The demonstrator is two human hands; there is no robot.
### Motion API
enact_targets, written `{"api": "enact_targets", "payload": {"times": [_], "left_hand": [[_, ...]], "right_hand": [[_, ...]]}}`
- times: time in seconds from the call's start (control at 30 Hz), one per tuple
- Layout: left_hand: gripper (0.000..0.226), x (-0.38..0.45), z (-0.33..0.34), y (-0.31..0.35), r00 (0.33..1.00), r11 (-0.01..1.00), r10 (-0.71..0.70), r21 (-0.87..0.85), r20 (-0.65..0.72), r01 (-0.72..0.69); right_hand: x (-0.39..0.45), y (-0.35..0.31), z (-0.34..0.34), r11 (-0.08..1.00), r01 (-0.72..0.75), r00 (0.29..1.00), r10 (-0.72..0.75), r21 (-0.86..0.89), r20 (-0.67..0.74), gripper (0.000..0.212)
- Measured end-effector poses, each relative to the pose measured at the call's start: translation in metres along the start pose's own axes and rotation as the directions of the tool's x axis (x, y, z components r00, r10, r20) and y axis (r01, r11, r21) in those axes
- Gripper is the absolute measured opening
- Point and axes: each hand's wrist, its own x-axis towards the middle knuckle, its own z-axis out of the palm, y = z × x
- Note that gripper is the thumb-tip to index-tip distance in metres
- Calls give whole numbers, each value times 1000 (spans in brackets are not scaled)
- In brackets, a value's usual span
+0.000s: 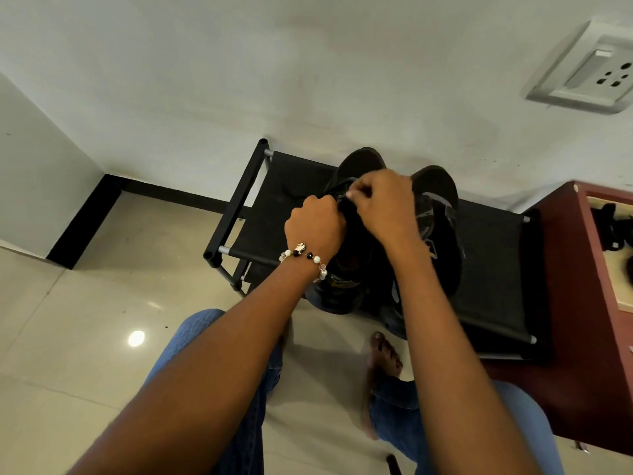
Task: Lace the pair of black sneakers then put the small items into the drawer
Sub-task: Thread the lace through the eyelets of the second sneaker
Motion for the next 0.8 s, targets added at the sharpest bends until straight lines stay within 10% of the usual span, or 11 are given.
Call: {"api": "enact_targets", "payload": {"times": [0.37,0.5,0.57,0.7,0.8], "left_hand": [[27,-1,-2,0,1000,1000,-15,1,1,15],[26,-1,-2,0,1000,1000,-14,13,5,14],[26,-1,-2,1,1000,1000,-18,5,-4,18],[27,-2,-3,2,1000,1000,-13,3,-8,13],[28,-2,-3,2,1000,1000,-15,0,-3,15]], "right_hand": [[10,14,28,962,19,1000,-18,-273,5,19],[5,21,20,978,-68,989,93,199,-115,16],[5,18,4,796,-104,978,192,597,-86,15],[4,12,-38,-15,4,976,216,1000,-1,20],[2,14,-41,-155,-22,981,186,988,51,18]]}}
